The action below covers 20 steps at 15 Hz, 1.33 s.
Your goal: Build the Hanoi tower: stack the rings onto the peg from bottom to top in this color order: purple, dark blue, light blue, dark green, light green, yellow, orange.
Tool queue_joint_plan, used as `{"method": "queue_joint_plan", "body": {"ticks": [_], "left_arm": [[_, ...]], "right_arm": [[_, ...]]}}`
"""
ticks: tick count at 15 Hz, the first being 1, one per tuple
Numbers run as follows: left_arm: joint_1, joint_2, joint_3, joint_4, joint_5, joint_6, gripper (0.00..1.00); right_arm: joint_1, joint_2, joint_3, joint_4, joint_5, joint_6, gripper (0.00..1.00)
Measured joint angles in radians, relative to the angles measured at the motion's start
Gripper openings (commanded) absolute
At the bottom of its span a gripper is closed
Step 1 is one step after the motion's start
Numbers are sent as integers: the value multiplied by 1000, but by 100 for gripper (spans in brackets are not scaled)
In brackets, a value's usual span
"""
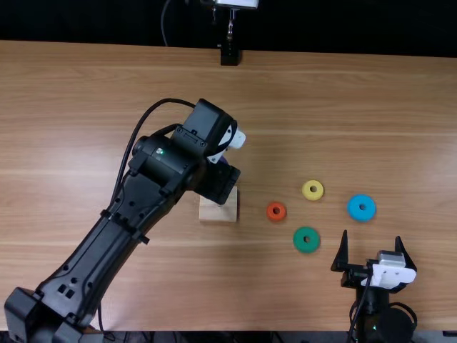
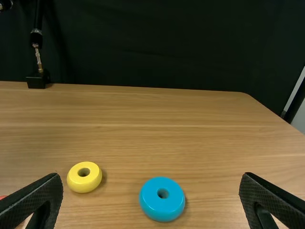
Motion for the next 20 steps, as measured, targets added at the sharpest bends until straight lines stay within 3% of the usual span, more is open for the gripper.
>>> {"method": "queue_joint_plan", "body": {"ticks": [11,20], "left_arm": [[-33,59,50,5,0,-42,0],[-46,60,50,3,2,-45,0]], "right_arm": [[0,0,0,0,0,0,100],[0,0,0,0,0,0,100]]}}
